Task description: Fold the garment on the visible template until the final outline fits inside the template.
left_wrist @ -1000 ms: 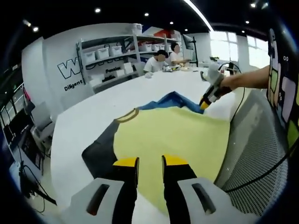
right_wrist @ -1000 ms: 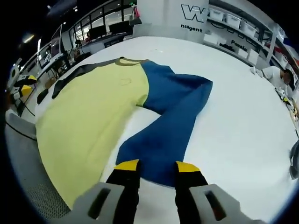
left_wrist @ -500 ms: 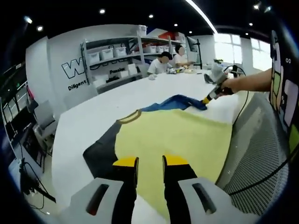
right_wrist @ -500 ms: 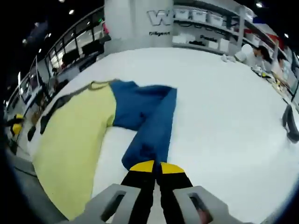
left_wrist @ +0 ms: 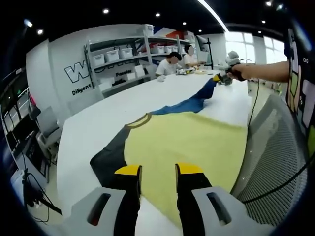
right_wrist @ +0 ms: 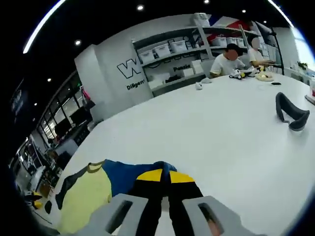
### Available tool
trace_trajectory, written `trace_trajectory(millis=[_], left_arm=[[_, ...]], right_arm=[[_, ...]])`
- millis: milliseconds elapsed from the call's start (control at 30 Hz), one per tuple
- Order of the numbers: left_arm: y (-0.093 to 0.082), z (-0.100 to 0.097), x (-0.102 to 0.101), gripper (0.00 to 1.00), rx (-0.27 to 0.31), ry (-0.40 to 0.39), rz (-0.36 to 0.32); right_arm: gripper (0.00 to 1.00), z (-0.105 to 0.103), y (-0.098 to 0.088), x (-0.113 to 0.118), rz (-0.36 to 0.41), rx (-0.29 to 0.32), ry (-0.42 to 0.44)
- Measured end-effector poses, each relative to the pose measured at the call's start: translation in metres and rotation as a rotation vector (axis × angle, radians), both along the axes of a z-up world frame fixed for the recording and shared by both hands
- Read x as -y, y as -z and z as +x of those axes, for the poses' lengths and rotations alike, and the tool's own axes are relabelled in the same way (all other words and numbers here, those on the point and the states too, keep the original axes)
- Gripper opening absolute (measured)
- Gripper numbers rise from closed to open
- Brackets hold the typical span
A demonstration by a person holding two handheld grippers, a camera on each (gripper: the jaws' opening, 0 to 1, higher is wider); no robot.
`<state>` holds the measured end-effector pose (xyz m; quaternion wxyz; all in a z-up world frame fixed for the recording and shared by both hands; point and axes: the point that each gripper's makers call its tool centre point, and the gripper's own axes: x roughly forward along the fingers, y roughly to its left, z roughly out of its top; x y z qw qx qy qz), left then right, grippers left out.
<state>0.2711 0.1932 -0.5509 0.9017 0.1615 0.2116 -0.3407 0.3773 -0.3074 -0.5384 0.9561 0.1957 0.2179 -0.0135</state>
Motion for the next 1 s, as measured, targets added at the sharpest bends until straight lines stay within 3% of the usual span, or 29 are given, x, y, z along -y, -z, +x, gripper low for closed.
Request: trace_trajectory(millis=[67,433,600,667,867,1000], left_arm=[[0.001,0.000,0.000,0.26,0.000,0.005,0.013],[0.003,0.002,-0.005,0.31,0.003,-0.020,0.010],[0.002,0.003,-0.009,0.34,0.012,-0.029,0.009],[0.001,0.003,-0.012,0.34,0.019,-0.036,0.000],[0.002,0.005,-0.012,0.37,0.024,-0.036,-0.010],[0.001,0.005,-0.011,0.38,0.036,-0.036,-0.020]], right_arm=[[0.00,0.008,-0.008,0.005,0.046,0.030,0.017],[0.00,0.036,-0.041,0.015,0.035,0.066,0.025],[0.00,0.042,-0.054,-0.004,0.042,0.091,-0.031],[0.00,0.044,-0.060,-0.023,0.067,0.100,-0.066],[0.00,0.055,-0.082,-0.073,0.046,0.157,-0.204],[0.00,0.057,-0.096,-0.120,0.067,0.184,-0.287]])
